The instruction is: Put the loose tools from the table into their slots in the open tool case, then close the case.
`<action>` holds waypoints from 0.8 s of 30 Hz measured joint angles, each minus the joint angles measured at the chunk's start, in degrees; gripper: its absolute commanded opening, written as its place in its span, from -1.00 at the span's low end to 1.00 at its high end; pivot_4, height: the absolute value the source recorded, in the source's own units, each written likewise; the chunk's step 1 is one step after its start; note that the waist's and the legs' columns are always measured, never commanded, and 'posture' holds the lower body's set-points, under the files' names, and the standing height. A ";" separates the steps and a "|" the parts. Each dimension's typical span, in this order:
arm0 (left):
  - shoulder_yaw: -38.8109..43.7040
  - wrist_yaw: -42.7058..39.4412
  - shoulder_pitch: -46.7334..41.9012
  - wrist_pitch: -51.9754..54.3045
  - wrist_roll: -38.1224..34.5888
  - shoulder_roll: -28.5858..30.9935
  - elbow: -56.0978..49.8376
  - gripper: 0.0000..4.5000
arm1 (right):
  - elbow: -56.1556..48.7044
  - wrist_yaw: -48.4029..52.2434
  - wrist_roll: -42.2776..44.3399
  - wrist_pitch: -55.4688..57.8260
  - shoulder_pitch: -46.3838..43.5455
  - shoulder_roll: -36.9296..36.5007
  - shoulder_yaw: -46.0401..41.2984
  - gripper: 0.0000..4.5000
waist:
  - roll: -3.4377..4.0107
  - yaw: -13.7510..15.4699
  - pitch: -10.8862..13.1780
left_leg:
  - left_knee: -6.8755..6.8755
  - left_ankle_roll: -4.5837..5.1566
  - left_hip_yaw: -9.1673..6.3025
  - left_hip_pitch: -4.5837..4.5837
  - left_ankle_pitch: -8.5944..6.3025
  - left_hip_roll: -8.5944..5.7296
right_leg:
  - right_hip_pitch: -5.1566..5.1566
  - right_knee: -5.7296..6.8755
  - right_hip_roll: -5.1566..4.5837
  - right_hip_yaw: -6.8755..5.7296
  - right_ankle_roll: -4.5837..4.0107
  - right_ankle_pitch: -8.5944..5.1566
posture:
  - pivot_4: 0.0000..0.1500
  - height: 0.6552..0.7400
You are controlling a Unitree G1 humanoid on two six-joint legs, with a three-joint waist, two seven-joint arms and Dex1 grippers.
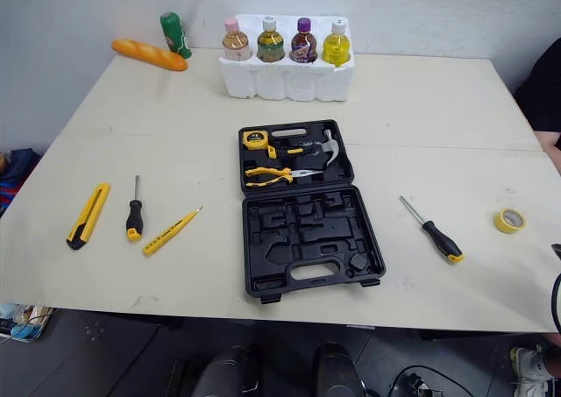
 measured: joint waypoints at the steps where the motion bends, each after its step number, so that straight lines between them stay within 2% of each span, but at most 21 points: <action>1: 0.00 0.00 0.00 0.00 0.00 0.00 0.00 0.99 | 0.00 0.00 0.00 0.00 0.00 0.00 0.00 1.00 | 0.00 0.00 0.00 | 0.00 0.00 0.00 0.00 0.00 0.00 | 0.00 0.00 0.00 0.00 0.00 0.00 | 1.00 1.00; 3: 0.04 -1.43 -0.52 2.18 -0.92 -0.88 -2.45 0.99 | -2.91 1.09 0.86 2.41 -1.91 2.20 0.62 1.00 | -0.11 -0.11 -0.07 | 0.01 -0.01 0.00 0.08 -0.01 0.05 | 0.07 0.02 0.04 0.02 0.00 0.00 | 1.00 1.00; 6: -0.91 -6.38 -1.09 9.35 -5.59 -5.44 -17.62 0.99 | -15.96 6.31 5.53 10.88 -4.30 7.21 5.58 1.00 | -0.12 -0.05 -0.07 | 0.13 0.01 -0.13 -0.08 0.01 0.11 | -0.01 0.11 0.06 0.43 -0.07 0.05 | 1.00 1.00; 8: -1.73 -8.45 -0.07 15.73 -8.97 -6.96 -29.32 0.99 | -24.53 9.47 8.37 18.21 -4.88 7.28 8.63 1.00 | -0.02 0.20 -0.02 | 0.13 -0.06 -0.14 -0.16 0.00 0.10 | -0.07 0.09 0.07 0.48 -0.07 0.05 | 1.00 1.00; 11: -3.00 -8.89 -0.22 22.91 -11.49 -8.05 -40.93 0.99 | -30.45 9.67 10.19 24.11 -8.65 7.31 9.37 1.00 | -0.01 0.46 -0.01 | 0.14 -0.19 -0.12 -0.18 0.06 0.08 | -0.05 -0.01 0.09 0.47 -0.07 0.05 | 1.00 1.00; 15: -7.57 -8.57 -2.10 31.23 -12.44 -10.40 -51.67 0.99 | -32.76 9.79 9.23 27.56 -13.22 7.99 12.89 1.00 | -0.02 0.73 -0.01 | 0.44 -0.10 -0.07 -0.23 0.00 0.09 | 0.02 -0.04 0.13 0.51 -0.04 0.06 | 1.00 1.00; 19: -17.30 -7.41 -10.84 37.68 -11.92 -14.11 -58.16 0.99 | -32.59 10.36 7.29 30.02 -23.05 12.68 20.21 1.00 | -0.01 0.76 0.00 | 0.81 -0.08 -0.10 -0.35 -0.02 0.17 | -0.01 0.08 0.27 0.59 0.08 0.16 | 1.00 1.00; 24: -25.98 -5.81 -20.25 44.52 -9.01 -17.94 -59.33 0.99 | -26.46 11.01 1.51 28.02 -29.51 15.55 26.45 1.00 | -0.01 1.62 0.00 | 0.88 -0.08 -0.03 -0.48 -0.06 0.17 | -0.11 0.01 0.69 0.68 0.09 0.16 | 1.00 1.00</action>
